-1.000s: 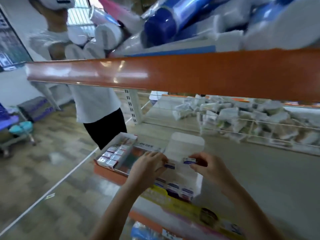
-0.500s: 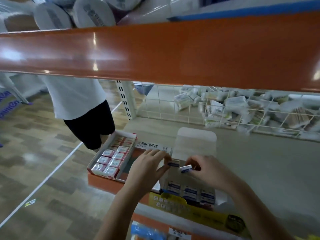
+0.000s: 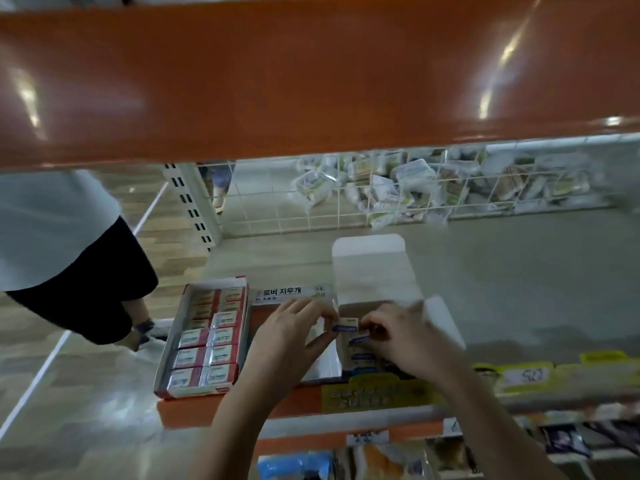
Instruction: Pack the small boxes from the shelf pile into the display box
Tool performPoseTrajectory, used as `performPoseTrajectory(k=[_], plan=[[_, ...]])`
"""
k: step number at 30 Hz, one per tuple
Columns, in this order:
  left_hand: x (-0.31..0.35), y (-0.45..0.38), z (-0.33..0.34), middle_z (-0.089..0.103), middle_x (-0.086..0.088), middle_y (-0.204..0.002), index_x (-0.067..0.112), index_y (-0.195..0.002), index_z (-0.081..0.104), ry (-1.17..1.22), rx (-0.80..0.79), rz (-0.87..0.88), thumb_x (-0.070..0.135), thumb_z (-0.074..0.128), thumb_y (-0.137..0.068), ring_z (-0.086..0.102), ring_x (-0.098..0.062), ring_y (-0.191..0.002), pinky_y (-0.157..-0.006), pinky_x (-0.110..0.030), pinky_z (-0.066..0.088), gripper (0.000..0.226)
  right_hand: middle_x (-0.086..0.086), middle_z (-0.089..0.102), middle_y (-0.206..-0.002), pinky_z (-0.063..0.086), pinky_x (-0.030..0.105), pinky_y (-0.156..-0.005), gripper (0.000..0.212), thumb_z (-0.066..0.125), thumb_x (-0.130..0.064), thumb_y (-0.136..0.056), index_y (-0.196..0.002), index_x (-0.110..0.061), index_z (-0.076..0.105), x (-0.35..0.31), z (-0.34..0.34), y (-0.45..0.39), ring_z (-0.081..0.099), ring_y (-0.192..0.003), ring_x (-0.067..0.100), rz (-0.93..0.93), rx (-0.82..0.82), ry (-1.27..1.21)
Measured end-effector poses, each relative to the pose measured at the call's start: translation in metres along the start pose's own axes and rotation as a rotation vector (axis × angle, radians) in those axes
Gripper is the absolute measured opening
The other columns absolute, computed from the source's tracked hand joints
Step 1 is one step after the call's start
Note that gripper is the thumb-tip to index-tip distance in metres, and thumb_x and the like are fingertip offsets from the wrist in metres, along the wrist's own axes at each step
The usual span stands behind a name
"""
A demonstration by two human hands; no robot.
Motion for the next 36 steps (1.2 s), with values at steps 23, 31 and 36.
performPoseTrajectory(k=[23,31,36], plan=[[0.054,-0.034,0.053,0.060,0.010,-0.109,0.027,-0.103,0.057,-0.155,-0.162,-0.039,0.035,0.052,-0.091,0.046,-0.012,-0.102,-0.080,-0.024,0.042,0.015,-0.007,0.052,-0.104,0.038,0.016,-0.078,0.021,0.058,-0.018,-0.091,-0.111,-0.022,0.063,0.055,-0.063,0.049,0.050,-0.094,0.008,0.064,0.450,-0.159],[0.049,-0.041,0.071,0.063,0.006,-0.106,0.025,-0.100,0.061,-0.279,-0.278,-0.095,0.029,0.056,-0.089,0.050,-0.014,-0.096,-0.074,-0.025,0.039,0.013,-0.008,0.047,-0.107,0.036,0.010,-0.075,0.026,0.058,-0.021,-0.091,-0.117,-0.021,0.059,0.065,-0.054,0.050,0.049,-0.092,0.005,0.084,0.426,-0.196],[0.046,-0.040,0.071,0.062,0.006,-0.109,0.027,-0.105,0.062,-0.288,-0.356,-0.052,0.028,0.052,-0.090,0.052,-0.014,-0.100,-0.082,-0.027,0.041,0.018,-0.010,0.045,-0.109,0.036,0.009,-0.073,0.025,0.057,-0.023,-0.092,-0.117,-0.022,0.058,0.069,-0.053,0.047,0.048,-0.090,0.003,0.089,0.422,-0.216]])
Point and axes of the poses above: each hand's wrist, its own y-axis away from the middle knuckle, its own z-axis out of the palm, x = y × z, the point moved 5 cm from there along -y, towards the middle knuckle
